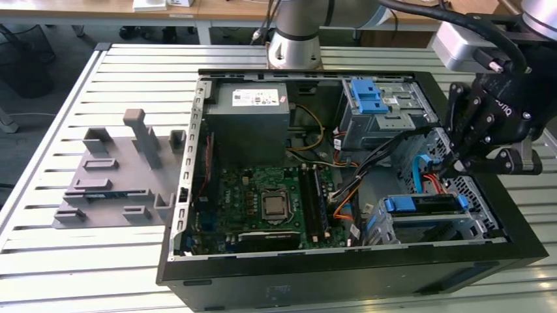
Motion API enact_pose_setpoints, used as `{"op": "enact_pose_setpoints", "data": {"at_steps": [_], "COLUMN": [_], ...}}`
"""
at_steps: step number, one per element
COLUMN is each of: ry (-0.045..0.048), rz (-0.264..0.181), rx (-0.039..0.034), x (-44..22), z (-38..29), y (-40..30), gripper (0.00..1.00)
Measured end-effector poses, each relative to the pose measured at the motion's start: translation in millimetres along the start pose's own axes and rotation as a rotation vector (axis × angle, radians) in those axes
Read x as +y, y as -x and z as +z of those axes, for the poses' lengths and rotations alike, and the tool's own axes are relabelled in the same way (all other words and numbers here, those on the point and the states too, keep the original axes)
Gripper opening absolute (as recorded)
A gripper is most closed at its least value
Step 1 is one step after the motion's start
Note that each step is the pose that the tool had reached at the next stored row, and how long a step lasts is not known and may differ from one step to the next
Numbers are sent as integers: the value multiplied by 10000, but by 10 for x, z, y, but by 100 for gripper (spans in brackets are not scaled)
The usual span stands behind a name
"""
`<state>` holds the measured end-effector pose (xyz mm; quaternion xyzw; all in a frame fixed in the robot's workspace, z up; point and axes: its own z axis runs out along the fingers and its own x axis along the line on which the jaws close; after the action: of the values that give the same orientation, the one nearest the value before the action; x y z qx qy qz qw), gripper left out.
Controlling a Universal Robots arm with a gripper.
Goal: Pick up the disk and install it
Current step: 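Insert the second disk wire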
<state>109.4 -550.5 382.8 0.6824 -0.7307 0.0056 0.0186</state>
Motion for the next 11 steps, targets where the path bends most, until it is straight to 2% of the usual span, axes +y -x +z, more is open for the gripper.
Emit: {"op": "enact_pose_setpoints", "data": {"at_steps": [8,11], "ry": [-121,-161], "rz": [4,1], "rx": [-9,-12], "x": [70,78], "z": [-15,-16], "y": [1,43], "gripper": [11,11]}}
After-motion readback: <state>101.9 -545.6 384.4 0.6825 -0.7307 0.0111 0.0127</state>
